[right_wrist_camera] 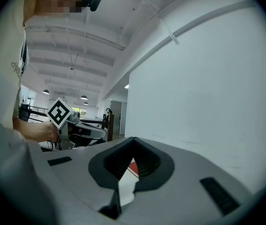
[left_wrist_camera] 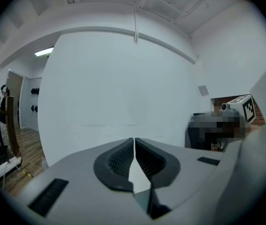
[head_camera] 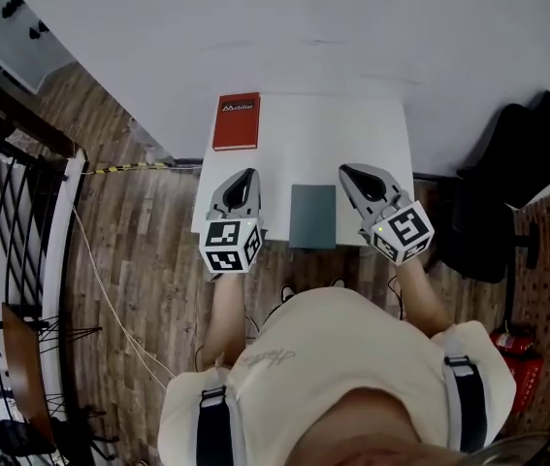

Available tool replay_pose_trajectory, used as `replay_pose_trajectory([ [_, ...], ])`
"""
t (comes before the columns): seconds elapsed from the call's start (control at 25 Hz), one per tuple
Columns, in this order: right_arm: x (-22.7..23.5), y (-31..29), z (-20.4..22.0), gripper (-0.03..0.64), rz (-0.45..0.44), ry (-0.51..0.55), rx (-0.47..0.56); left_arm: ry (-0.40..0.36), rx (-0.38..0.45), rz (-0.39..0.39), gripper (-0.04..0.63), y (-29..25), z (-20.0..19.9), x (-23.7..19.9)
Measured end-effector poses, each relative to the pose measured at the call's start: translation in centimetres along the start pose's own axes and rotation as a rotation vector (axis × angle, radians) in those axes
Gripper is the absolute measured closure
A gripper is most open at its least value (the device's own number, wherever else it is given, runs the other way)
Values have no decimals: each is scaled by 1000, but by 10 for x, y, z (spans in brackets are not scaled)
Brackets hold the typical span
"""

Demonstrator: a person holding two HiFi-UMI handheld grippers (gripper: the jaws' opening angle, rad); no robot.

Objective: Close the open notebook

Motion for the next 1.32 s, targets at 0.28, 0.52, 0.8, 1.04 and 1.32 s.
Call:
replay_pose_trajectory([
  [0.28,0,4,-1,609,2,21,-10,15,3,4,571,1,7,4],
  [0.52,-2,5,12,609,-4,14,-55,36,-15,12,571,-1,19,3],
  [0.8,-6,7,23,609,1,7,-89,47,-16,34,571,-2,22,3],
  [1.04,-10,2,27,609,-3,-4,-105,53,-21,25,571,1,24,-5],
  [1.32,-7,-14,33,609,0,-1,-112,57,-10,40,571,-9,24,-14],
])
Point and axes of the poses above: the fingertips, and each gripper's own axes: y backward along the fingers, x to its right, z out of its underside, the point moved 2 cm from there along y, backward along the fingers, and after that the axes turned 4 degrees about -x, right-handed, at the moved point
